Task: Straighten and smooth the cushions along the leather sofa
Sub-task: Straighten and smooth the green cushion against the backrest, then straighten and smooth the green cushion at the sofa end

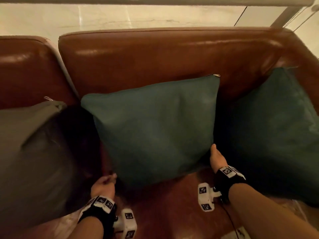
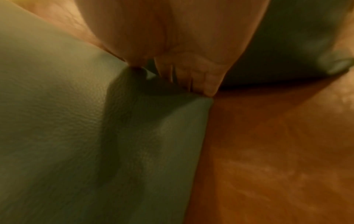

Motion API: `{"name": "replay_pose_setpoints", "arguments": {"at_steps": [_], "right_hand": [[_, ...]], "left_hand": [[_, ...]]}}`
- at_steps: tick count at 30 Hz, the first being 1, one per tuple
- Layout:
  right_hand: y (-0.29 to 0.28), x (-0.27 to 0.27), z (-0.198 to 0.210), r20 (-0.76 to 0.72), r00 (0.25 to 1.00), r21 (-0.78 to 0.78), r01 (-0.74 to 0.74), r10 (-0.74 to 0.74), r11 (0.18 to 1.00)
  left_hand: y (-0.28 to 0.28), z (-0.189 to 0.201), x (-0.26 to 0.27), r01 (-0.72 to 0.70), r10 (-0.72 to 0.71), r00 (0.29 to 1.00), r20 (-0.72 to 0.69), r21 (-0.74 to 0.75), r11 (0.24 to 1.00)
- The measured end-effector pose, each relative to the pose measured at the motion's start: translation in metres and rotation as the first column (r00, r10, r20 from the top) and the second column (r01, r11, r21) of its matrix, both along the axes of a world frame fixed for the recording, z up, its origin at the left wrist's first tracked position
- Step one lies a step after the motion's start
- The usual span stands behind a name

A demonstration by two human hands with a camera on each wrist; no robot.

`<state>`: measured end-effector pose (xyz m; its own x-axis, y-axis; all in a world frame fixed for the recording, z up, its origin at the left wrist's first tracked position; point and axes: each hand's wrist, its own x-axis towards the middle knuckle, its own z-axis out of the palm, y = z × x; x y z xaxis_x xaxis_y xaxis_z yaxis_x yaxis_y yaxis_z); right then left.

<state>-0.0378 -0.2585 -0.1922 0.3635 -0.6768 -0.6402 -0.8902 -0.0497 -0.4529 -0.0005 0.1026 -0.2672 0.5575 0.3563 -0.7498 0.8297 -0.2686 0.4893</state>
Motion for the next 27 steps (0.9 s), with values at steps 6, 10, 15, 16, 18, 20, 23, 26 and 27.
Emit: {"name": "replay_pose_setpoints", "arguments": {"at_steps": [6,10,15,16,18,20,23,26,27], "right_hand": [[-0.008,-0.050,0.061,0.114,0.987,-0.313,-0.073,0.114,0.947],[-0.042,-0.095,0.121,0.298,0.930,-0.635,0.025,0.215,0.772],[-0.128,-0.138,0.156,0.100,0.984,-0.812,-0.006,0.149,0.584],[-0.141,-0.144,0.154,0.025,0.993,-0.793,-0.052,0.119,0.607],[-0.160,-0.155,0.147,-0.075,0.990,-0.747,-0.133,0.116,0.652],[-0.172,-0.168,0.139,-0.106,0.982,-0.736,-0.182,0.155,0.652],[-0.182,-0.182,0.135,-0.106,0.987,-0.762,-0.161,0.124,0.627],[-0.191,-0.192,0.130,-0.066,0.994,-0.773,-0.109,0.093,0.625],[-0.192,-0.192,0.127,-0.054,0.993,-0.779,-0.107,0.104,0.618]], "left_hand": [[0.010,0.044,-0.012,0.615,-0.619,0.785,-0.036,0.164,0.771],[-0.037,0.112,-0.037,0.927,-0.929,0.362,0.072,0.073,0.367],[-0.178,0.190,-0.006,0.962,-0.868,0.078,0.491,0.191,0.195],[-0.213,0.204,0.004,0.959,-0.843,0.049,0.536,0.211,0.190],[-0.285,0.221,0.023,0.955,-0.789,0.034,0.613,0.213,0.207],[-0.355,0.229,0.046,0.946,-0.743,0.063,0.666,0.198,0.258],[-0.436,0.228,0.095,0.862,-0.768,0.114,0.631,0.321,0.392],[-0.489,0.219,0.128,0.835,-0.859,0.183,0.479,0.385,0.392],[-0.496,0.214,0.134,0.853,-0.892,0.157,0.424,0.396,0.338]]}}
